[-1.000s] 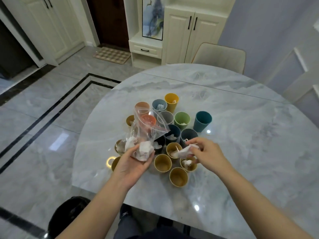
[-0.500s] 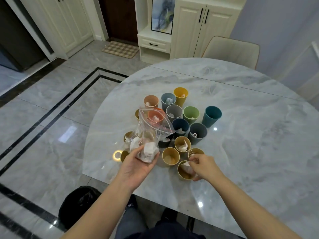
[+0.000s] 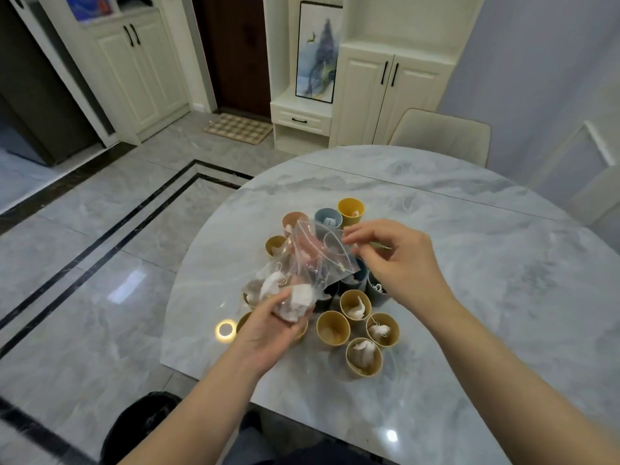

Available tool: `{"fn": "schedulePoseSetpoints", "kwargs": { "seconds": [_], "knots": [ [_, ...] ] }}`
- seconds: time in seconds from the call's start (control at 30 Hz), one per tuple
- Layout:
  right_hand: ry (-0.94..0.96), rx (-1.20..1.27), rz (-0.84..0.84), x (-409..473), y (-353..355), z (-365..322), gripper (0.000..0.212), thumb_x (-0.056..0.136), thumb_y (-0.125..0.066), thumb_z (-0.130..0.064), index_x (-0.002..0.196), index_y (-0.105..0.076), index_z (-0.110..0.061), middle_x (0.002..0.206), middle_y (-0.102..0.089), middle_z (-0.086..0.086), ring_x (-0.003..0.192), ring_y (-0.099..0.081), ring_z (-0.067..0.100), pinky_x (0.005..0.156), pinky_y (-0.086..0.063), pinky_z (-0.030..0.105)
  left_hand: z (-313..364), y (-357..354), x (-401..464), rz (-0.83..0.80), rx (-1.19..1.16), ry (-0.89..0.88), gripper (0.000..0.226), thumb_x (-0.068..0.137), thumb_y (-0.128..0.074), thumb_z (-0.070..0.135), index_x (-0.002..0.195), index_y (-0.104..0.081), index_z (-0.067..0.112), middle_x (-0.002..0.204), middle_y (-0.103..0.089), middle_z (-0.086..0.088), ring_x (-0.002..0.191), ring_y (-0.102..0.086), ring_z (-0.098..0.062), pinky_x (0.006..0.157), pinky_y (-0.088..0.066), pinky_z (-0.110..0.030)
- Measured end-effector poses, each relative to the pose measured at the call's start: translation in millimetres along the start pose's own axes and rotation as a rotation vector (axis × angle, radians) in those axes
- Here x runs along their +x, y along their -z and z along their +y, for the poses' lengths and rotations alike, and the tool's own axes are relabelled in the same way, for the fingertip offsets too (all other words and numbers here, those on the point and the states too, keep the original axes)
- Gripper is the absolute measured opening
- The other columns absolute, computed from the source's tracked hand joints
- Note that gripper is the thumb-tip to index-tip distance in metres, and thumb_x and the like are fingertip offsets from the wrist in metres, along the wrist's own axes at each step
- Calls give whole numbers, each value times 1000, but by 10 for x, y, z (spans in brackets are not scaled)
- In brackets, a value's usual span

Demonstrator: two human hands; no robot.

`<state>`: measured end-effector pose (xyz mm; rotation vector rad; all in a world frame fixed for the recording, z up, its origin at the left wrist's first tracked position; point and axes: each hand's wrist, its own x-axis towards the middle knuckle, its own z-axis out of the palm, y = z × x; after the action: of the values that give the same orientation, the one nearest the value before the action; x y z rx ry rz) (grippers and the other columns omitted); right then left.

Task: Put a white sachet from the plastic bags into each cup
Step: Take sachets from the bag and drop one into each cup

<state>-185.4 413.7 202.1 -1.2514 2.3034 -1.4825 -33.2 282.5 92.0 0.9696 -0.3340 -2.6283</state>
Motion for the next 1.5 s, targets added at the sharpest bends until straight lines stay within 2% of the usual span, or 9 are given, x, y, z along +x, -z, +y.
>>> {"fn": "schedulePoseSetpoints", "kwargs": {
  "seconds": [0.2,0.37,0.53,0.67,0.83,0.97,1.13,1.37,1.5],
  "knots": [
    [-139,-327,-512,197,-76,-24,29,95,-60,-11,112,-76,-29,75,-63,-25,65,-60,1,56,-47,7,18,-43,-23,-72,186,33,63,82,-67,-1,142,-50,6,132,-67,-21,124,-63,-34,105,-51,-44],
    [-208,-400,-635,227,-295,198,15,87,-73,-24,101,-79,-24,85,-76,-1,61,-60,8,53,-49,17,55,21,-44,-135,277,36,67,82,-49,-22,143,-48,6,133,-66,-21,122,-65,-34,100,-56,-40],
    [-147,-341,-758,265,-356,217,43,82,-77,-32,122,-63,-39,109,-68,-18,85,-65,0,66,-50,9,99,41,-63,-71,333,-24,57,87,-58,-17,140,-50,3,126,-71,-19,112,-71,-31,85,-63,-34],
    [-102,-290,-862,277,-405,134,55,77,-80,-44,128,-61,-43,118,-58,-34,93,-59,-9,86,-49,9,115,56,-80,-16,331,-93,67,77,-71,-8,140,-50,3,125,-71,-18,114,-70,-31,91,-61,-37],
    [-176,-349,-681,246,-561,172,21,87,-73,-35,103,-77,-23,92,-74,-7,79,-68,8,73,-60,22,110,81,-115,21,264,-118,74,68,-77,0,138,-51,3,122,-73,-18,111,-71,-31,89,-61,-38],
    [-176,-364,-597,254,-581,153,14,98,-58,-26,96,-65,-14,79,-65,-1,69,-61,11,58,-46,17,142,108,-115,45,175,-70,64,80,-72,-4,139,-49,7,123,-71,-23,107,-72,-40,81,-63,-53],
    [-190,-154,-568,222,-501,216,18,96,-57,-14,101,-68,-28,88,-72,-11,83,-68,6,76,-57,23,153,137,-106,43,44,-55,54,89,-62,-4,140,-49,5,126,-68,-26,109,-70,-44,75,-63,-51],
    [-377,186,105,71,-460,573,26,99,-54,-9,111,-71,-24,89,-73,-6,70,-74,13,62,-61,21,304,249,-118,67,-270,-143,46,96,-51,-3,141,-47,2,128,-63,-31,93,-74,-45,69,-65,-47],
    [-552,-71,-169,-200,-674,1101,24,97,-57,-10,114,-73,-16,94,-74,4,66,-74,13,63,-62,24,341,274,-138,109,-167,-176,42,93,-53,-7,133,-53,5,133,-61,-29,117,-64,-44,69,-65,-45]
  ]
}}
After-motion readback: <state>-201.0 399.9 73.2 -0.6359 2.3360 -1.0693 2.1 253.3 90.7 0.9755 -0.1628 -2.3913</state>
